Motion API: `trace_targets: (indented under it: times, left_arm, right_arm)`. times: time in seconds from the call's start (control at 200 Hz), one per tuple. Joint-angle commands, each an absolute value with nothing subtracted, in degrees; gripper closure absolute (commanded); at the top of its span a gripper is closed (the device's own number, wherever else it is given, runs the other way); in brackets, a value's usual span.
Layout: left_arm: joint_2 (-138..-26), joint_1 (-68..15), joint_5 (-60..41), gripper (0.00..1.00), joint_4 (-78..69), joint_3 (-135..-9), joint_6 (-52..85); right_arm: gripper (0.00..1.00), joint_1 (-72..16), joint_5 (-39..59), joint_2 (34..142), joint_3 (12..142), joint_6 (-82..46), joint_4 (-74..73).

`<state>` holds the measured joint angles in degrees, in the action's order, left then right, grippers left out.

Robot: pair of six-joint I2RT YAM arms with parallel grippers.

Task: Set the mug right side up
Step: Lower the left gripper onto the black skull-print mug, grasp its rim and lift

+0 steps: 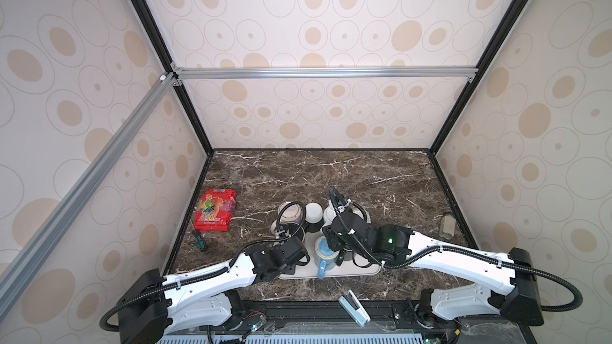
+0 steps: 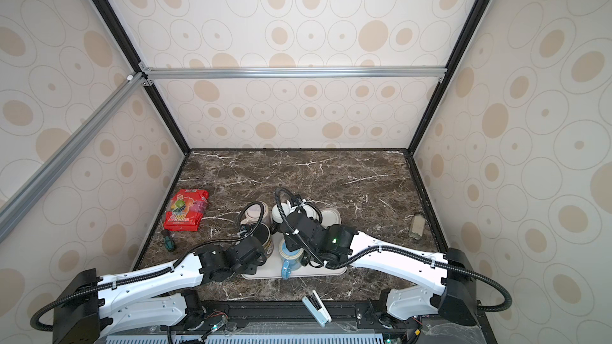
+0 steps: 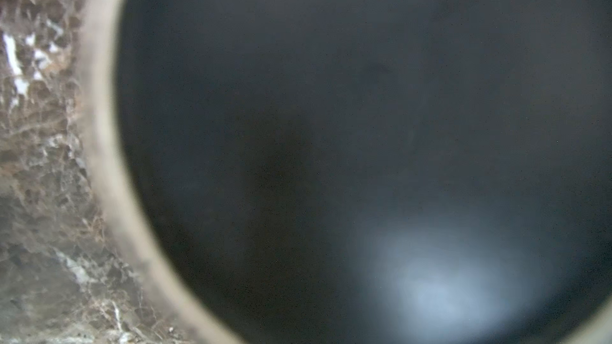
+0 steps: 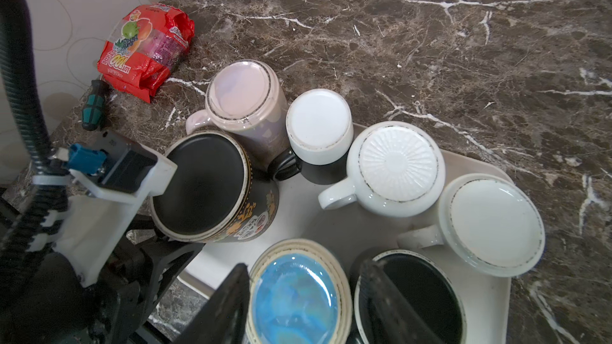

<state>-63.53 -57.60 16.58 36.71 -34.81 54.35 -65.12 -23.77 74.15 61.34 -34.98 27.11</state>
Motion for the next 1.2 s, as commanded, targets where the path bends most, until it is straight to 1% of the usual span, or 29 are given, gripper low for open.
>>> trace_targets:
  times: [0.0, 0.055, 0.17, 0.19, 0.23, 0.42, 0.585, 0.725, 0.875, 1.0, 1.125, 1.195]
  left_arm:
    - [-63.98, -56.87, 18.11, 0.68, 35.32, -37.55, 52.30]
    - [-63.98, -56.88, 18.11, 0.73, 35.35, -37.77, 52.30]
    - [-63.39, -56.87, 18.54, 0.87, 36.12, -37.83, 52.67]
    - [-63.24, -56.87, 18.69, 0.90, 36.27, -37.84, 52.73]
    - [-62.90, -56.87, 19.00, 1.00, 36.77, -37.86, 52.89]
    - [-59.70, -57.04, 20.04, 1.00, 39.11, -38.33, 52.65]
    - [-55.35, -58.97, 21.70, 1.00, 42.71, -40.94, 52.30]
    - [-51.57, -61.54, 20.57, 1.00, 44.63, -43.92, 51.65]
    - [-49.28, -64.30, 19.75, 1.00, 48.33, -49.22, 52.45]
    - [-47.59, -65.10, 20.92, 1.00, 50.88, -54.81, 52.14]
    - [-44.65, -65.13, 21.56, 1.00, 45.39, -58.98, 49.09]
    - [-42.90, -64.97, 21.74, 1.00, 38.48, -59.33, 46.87]
  right_arm:
    - [0.45, -64.75, -23.86, 72.76, 60.31, -35.98, 26.32]
    - [0.45, -64.71, -23.99, 72.45, 60.11, -36.02, 26.19]
    - [0.46, -64.72, -24.08, 72.18, 59.87, -35.98, 26.26]
    - [0.46, -64.73, -24.02, 72.10, 59.87, -35.88, 26.27]
    - [0.46, -64.70, -23.99, 72.08, 59.77, -35.78, 26.22]
    - [0.48, -64.71, -23.29, 71.83, 59.74, -36.02, 25.88]
    - [0.52, -64.69, -21.33, 71.65, 59.65, -36.05, 25.17]
    - [0.50, -64.73, -20.44, 71.56, 59.55, -35.80, 24.26]
    - [0.45, -64.75, -19.28, 68.46, 53.90, -33.36, 13.08]
    - [0.42, -64.73, -19.46, 65.80, 52.95, -30.98, 10.34]
    - [0.42, -63.70, -18.63, 63.21, 54.31, -29.97, 11.85]
    - [0.43, -60.25, -12.71, 61.99, 54.84, -31.78, 12.53]
